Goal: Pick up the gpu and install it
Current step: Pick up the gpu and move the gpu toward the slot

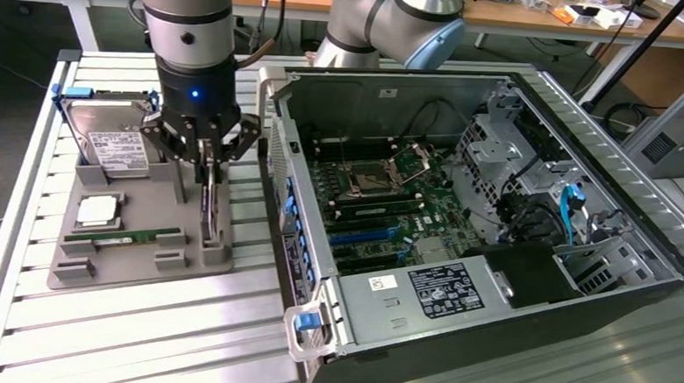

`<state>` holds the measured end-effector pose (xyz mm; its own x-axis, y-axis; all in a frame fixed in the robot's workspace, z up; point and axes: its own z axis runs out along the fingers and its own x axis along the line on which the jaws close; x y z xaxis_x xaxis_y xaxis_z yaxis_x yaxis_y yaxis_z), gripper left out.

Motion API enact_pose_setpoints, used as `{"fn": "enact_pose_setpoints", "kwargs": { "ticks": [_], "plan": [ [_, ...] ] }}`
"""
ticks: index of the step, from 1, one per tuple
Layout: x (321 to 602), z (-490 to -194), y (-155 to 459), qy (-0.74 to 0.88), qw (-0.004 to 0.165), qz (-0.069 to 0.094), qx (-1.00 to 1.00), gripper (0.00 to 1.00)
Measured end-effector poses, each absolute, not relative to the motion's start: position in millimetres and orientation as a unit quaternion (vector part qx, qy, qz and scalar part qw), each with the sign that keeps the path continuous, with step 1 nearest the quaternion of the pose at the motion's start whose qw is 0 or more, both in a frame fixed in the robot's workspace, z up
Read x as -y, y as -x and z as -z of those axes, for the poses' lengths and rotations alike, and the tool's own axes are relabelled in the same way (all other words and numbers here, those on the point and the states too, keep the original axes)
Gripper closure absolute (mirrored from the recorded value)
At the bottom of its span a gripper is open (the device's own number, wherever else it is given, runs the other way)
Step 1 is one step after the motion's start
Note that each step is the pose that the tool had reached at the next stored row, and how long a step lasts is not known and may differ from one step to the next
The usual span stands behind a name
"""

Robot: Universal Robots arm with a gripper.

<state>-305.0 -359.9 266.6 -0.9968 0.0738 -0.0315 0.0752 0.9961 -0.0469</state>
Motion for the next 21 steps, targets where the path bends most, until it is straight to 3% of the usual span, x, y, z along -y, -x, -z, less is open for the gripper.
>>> {"fn": "enact_pose_setpoints", "kwargs": {
  "ticks": [21],
  "plan": [
    [359.9,-272.8,305.0,-0.037,0.015,0.024,-0.999,0.73]
  ]
}}
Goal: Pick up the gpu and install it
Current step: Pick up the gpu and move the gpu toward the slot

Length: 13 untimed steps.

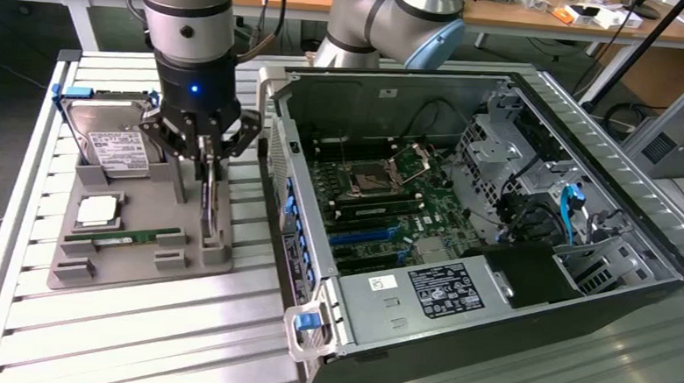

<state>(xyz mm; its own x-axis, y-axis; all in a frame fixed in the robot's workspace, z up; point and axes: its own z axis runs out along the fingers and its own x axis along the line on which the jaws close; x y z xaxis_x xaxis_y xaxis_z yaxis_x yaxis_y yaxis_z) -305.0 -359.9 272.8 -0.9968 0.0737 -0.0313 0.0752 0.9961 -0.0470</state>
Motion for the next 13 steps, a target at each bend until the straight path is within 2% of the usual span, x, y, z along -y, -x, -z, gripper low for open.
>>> {"fn": "enact_pose_setpoints", "kwargs": {
  "ticks": [13],
  "plan": [
    [359.9,-277.9,305.1,-0.037,0.015,0.024,-0.999,0.73]
  ]
}}
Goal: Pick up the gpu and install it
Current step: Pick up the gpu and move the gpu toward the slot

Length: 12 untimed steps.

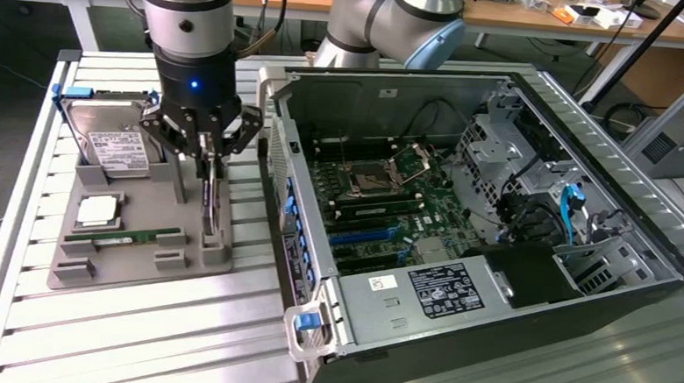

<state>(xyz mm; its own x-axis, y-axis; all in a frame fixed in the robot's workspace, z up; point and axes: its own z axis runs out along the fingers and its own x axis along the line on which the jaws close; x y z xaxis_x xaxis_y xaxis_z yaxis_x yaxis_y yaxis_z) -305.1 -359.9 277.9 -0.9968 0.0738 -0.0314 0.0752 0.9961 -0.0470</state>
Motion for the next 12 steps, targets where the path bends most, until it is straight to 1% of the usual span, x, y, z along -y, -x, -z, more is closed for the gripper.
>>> {"fn": "enact_pose_setpoints", "kwargs": {
  "ticks": [12],
  "plan": [
    [359.9,-281.8,305.1,-0.037,0.015,0.024,-0.999,0.73]
  ]
}}
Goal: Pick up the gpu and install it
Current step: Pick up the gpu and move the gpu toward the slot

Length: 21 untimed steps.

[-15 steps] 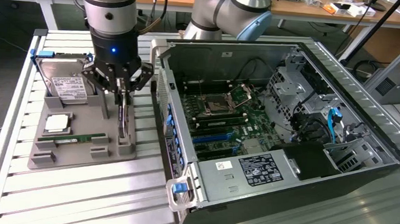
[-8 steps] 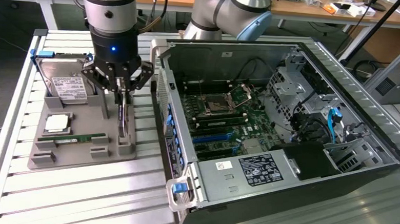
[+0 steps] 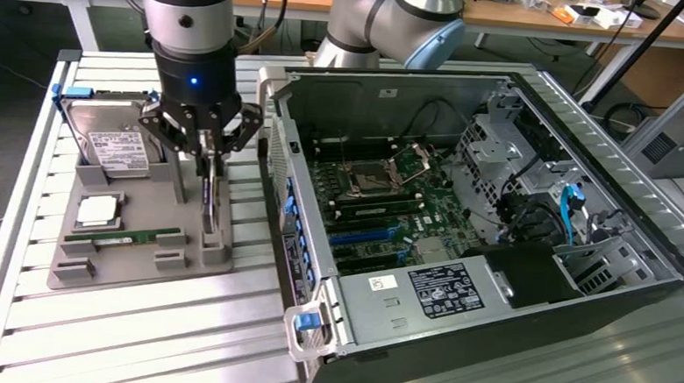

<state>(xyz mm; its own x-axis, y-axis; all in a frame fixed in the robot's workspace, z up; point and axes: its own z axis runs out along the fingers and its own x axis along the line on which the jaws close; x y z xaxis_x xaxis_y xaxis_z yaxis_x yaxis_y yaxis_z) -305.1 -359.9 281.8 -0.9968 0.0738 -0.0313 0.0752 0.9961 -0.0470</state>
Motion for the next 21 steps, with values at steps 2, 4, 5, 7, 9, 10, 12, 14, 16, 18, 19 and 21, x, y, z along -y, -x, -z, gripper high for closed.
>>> {"fn": "enact_pose_setpoints", "kwargs": {
  "ticks": [2,4,5,7,9,10,12,14,16,18,19,21],
  "plan": [
    [359.9,-282.8,305.1,-0.037,0.015,0.024,-0.999,0.73],
    [359.9,-283.2,305.0,-0.037,0.015,0.024,-0.999,0.73],
    [359.9,-283.5,305.1,-0.037,0.015,0.024,-0.999,0.73],
    [359.9,-284.0,305.1,-0.037,0.015,0.024,-0.999,0.73],
    [359.9,-284.5,305.0,-0.037,0.015,0.024,-0.999,0.73],
    [359.9,-284.7,305.1,-0.037,0.015,0.024,-0.999,0.73],
    [359.9,-285.2,305.0,-0.037,0.015,0.024,-0.999,0.73],
    [359.9,-285.7,305.1,-0.037,0.015,0.024,-0.999,0.73],
    [359.9,-286.3,305.1,-0.037,0.015,0.024,-0.999,0.73],
    [359.9,-287.0,305.0,-0.037,0.015,0.024,-0.999,0.73],
    [359.9,-287.3,305.0,-0.037,0.015,0.024,-0.999,0.73],
    [359.9,-287.9,305.1,-0.037,0.015,0.024,-0.999,0.73]
  ]
}}
